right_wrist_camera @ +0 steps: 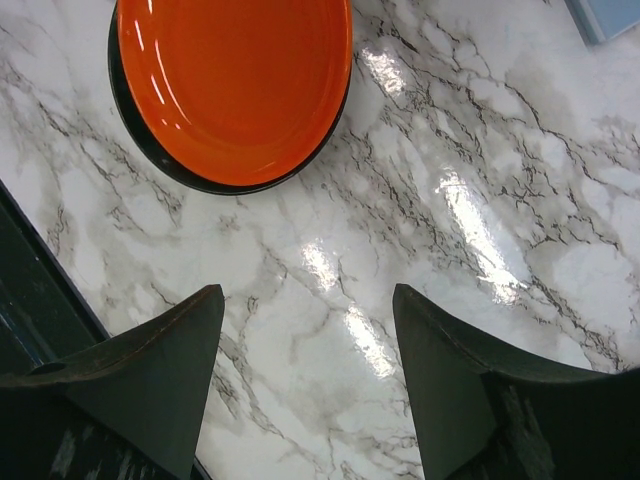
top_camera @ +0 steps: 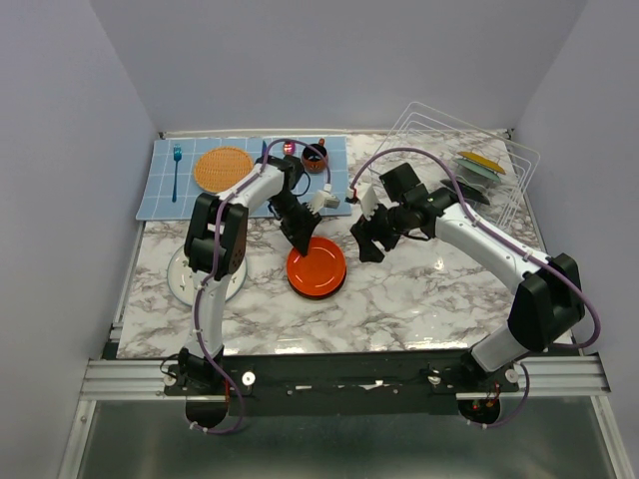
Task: Unload the plates from the dish rack
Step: Place the plate at the center of the board.
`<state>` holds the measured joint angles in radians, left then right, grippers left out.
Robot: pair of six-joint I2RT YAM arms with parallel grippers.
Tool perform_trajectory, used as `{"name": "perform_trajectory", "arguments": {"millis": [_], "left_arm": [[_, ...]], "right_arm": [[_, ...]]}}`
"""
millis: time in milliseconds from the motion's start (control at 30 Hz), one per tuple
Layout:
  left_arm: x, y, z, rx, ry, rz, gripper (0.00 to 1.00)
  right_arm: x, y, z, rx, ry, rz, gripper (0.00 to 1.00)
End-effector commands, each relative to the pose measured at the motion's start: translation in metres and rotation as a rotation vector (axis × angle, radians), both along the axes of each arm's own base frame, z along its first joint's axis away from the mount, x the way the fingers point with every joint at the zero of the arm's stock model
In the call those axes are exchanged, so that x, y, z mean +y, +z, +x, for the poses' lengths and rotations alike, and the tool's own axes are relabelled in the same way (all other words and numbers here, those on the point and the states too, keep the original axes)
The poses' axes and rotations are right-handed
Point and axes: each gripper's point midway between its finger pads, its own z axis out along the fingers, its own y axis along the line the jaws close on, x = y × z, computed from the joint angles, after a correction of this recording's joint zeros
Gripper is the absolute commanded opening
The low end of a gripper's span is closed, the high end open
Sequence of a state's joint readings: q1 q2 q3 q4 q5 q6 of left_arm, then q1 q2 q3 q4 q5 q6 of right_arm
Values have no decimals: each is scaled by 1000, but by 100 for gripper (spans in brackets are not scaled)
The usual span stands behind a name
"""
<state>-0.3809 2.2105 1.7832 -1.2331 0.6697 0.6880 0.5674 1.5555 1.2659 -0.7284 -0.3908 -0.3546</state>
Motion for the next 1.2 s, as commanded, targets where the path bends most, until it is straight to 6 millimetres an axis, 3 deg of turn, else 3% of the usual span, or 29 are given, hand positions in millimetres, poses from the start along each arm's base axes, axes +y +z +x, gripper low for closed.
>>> {"name": "perform_trajectory", "arguments": {"millis": [0, 367, 667, 1167], "left_arm": [[2, 5, 8, -84, -11, 26, 30], [-2, 2, 17, -155, 2, 73, 28], [6, -3, 18, -196, 7, 112, 45], [9, 8, 12, -209, 3, 117, 48]], "right_arm": [[3, 2, -2, 0, 8, 31, 77], [4, -1, -5, 16, 17, 31, 77], [3, -4, -6, 18, 19, 28, 77], [4, -8, -5, 25, 20, 23, 77]]}}
